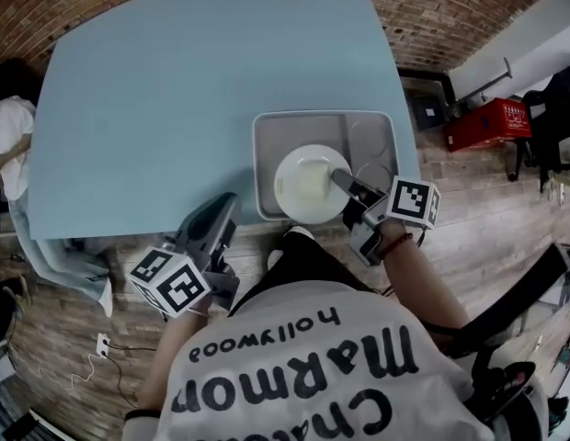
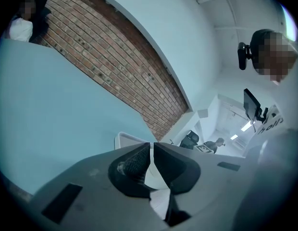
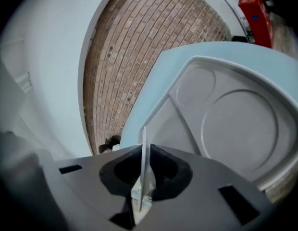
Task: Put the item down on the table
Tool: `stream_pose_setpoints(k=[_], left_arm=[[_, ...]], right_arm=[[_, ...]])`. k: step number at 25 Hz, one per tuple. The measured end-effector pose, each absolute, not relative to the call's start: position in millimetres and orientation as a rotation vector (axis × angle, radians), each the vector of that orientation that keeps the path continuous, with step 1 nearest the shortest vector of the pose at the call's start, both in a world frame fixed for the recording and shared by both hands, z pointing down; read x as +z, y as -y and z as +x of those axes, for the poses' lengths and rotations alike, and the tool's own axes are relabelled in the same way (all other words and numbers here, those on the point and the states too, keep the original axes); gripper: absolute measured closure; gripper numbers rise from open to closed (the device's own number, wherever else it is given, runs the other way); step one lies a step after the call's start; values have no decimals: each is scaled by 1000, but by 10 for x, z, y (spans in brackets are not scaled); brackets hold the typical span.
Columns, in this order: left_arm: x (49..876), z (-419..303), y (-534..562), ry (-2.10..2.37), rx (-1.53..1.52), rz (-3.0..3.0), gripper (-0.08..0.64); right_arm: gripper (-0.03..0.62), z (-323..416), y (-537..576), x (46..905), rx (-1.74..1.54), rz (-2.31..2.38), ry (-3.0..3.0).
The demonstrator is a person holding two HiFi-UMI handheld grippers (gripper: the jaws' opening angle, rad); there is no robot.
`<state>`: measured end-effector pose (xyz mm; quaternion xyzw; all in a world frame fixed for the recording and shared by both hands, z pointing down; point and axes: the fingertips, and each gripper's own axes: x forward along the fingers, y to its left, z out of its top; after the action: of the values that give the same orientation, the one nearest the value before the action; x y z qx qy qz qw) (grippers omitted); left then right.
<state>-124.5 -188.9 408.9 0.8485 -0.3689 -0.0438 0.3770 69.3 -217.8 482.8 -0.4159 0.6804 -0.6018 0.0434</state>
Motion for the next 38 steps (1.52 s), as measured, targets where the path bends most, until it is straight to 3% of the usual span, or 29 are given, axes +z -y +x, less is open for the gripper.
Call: stream_pose_setpoints(k=[38], left_arm=[[3875,-1247,2035,1078,-264,2111,534]], right_arm=[[561,555,2683,4984,-1782,-1559,-2467]])
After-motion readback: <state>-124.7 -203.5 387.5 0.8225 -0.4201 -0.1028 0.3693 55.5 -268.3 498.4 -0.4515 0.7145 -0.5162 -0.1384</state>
